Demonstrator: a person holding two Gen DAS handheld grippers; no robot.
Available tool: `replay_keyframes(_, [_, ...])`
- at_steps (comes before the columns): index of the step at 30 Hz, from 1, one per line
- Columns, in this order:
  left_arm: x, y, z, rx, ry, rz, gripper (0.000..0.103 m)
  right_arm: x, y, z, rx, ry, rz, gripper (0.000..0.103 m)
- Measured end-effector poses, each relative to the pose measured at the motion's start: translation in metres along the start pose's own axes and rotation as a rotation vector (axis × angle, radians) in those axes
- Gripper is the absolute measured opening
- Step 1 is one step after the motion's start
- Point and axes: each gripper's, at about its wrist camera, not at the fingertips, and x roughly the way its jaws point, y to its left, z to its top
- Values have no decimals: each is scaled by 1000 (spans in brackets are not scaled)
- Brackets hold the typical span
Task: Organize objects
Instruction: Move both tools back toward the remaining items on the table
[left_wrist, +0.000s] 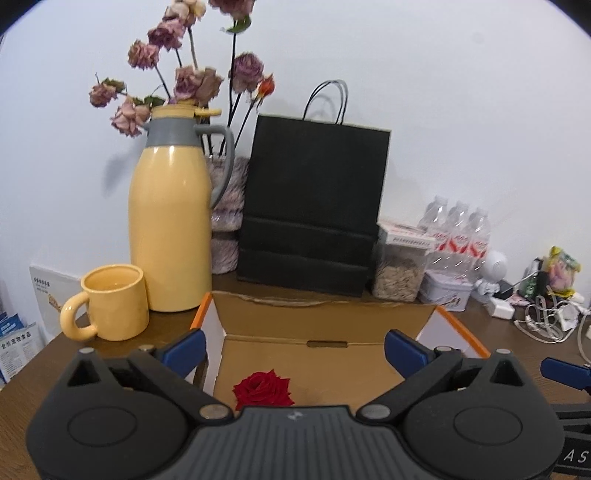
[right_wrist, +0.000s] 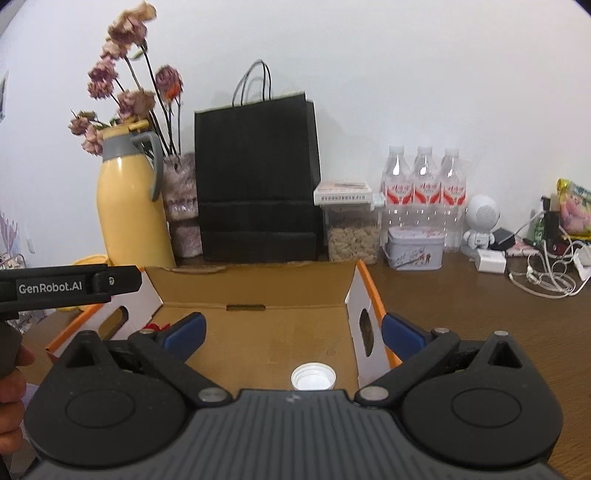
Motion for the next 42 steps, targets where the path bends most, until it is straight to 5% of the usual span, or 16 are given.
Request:
replay_keyframes(13, [-70, 9, -15, 29, -1, -35, 103, -71, 7, -11, -27, -59, 22, 103])
replay_keyframes(42, [-150, 61, -102, 53, 170, 54, 103, -144, 16, -102, -16, 152, 14, 103])
